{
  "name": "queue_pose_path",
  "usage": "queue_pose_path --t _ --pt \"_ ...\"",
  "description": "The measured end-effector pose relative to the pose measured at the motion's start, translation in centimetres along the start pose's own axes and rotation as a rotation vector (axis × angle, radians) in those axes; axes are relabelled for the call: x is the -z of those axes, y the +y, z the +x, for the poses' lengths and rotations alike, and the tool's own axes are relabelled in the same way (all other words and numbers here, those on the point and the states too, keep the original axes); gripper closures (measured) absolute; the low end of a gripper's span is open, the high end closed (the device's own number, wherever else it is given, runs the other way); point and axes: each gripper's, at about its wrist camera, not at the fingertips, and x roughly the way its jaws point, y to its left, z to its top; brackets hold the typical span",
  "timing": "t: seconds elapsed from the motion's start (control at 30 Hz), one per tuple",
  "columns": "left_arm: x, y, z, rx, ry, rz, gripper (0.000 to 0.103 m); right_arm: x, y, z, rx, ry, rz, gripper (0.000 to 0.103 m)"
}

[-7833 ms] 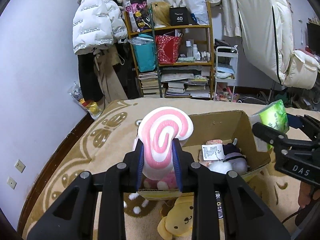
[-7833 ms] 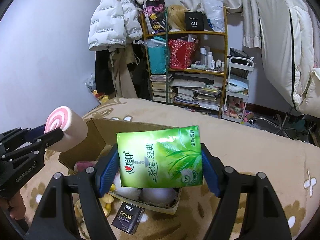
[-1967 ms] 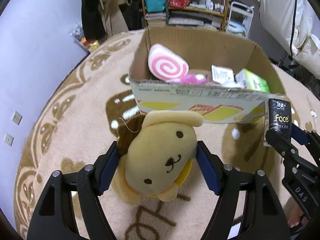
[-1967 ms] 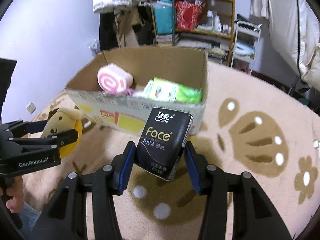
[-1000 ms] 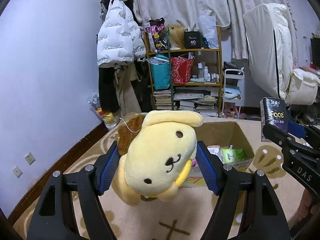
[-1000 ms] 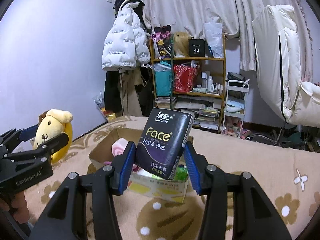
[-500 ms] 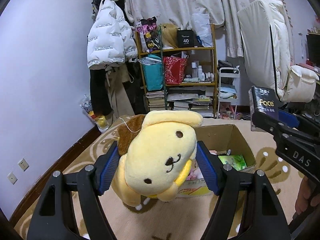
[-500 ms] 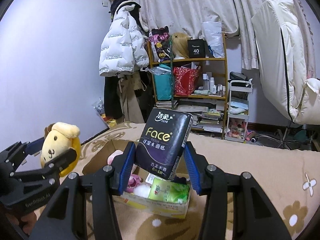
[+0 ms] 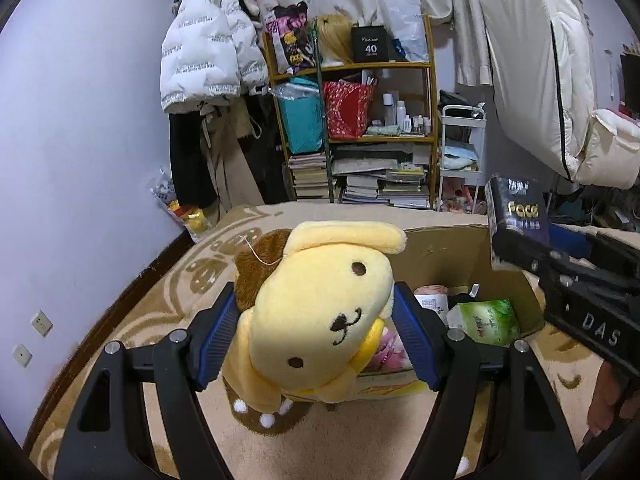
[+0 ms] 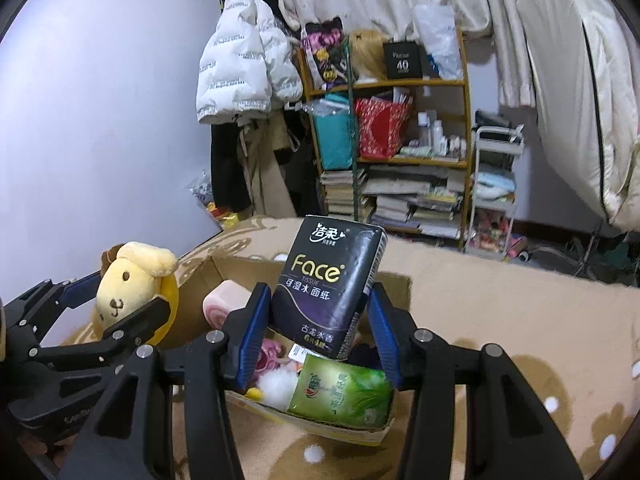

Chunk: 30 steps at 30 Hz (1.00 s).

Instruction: Organize soft objects

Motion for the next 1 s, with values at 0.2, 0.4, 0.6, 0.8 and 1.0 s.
queue_pose_path --t 0.2,0.4,0.6,0.8,1.0 --pt "0.0 0.1 1.6 0.028 0.048 -0.007 0.027 1.0 -0.7 1.6 -0.075 0.049 0.057 0.05" --pt "0.1 -0.2 2.4 0.044 0.063 -0.009 0.024 1.6 -1.1 2.3 -0.097 0.071 0.08 0.048" --pt "0.3 0.0 2.8 0.053 0.078 -0.021 0.019 1.8 -1.1 2.5 -0.121 0.074 0.091 0.048" --pt "0.5 0.9 2.3 0.017 0.093 -0.048 0.008 1.8 -1.3 1.8 -0.118 0.062 0.109 0.035" --pt "1.1 2.0 0.9 -0.026 0.09 -0.045 0.003 1.2 -1.4 0.0 -0.093 0.026 0.102 0.016"
